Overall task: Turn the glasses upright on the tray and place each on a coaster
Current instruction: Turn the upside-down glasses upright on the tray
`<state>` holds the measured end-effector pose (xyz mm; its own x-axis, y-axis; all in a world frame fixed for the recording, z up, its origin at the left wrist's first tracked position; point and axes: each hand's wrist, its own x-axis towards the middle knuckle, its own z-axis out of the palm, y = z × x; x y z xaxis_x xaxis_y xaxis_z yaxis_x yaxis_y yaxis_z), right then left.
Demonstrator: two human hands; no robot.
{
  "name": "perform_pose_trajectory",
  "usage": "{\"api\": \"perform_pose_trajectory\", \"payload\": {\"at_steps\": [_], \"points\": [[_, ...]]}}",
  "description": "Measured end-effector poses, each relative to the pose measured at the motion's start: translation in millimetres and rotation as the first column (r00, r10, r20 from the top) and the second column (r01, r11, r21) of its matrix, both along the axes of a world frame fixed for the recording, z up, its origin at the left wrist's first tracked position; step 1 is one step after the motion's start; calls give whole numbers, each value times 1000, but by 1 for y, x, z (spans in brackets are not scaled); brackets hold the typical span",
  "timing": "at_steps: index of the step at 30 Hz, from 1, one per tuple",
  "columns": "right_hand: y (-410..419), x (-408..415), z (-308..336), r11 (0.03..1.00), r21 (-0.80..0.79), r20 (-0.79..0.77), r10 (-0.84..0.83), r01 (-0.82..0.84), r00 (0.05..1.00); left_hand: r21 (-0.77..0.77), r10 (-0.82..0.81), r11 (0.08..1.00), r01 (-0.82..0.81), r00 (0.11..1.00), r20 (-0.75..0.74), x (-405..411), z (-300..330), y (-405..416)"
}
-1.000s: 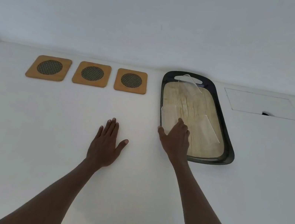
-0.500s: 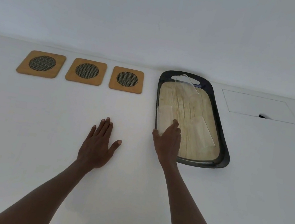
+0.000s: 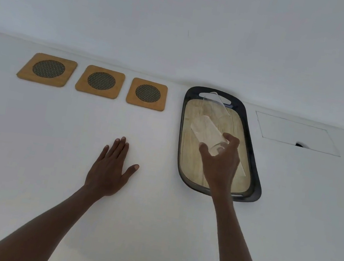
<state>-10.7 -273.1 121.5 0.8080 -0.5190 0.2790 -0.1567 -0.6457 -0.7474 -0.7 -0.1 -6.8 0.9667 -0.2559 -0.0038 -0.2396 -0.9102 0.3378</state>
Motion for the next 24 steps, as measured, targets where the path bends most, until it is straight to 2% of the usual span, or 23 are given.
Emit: {"api": "perform_pose_trajectory", "payload": {"at_steps": [6, 9, 24], "points": [[-20, -5, 37, 996, -90, 100, 27, -18, 995, 18, 1, 1000, -2, 1000, 10, 0, -1, 0], [-24, 0, 44, 996, -84, 112, 18, -9, 994, 12, 1, 1000, -1, 1000, 12, 0, -1, 0], [-17, 31, 3, 981, -183, -26, 54, -58, 998, 4, 6, 1000, -6, 1000, 19, -1, 2, -1]]}}
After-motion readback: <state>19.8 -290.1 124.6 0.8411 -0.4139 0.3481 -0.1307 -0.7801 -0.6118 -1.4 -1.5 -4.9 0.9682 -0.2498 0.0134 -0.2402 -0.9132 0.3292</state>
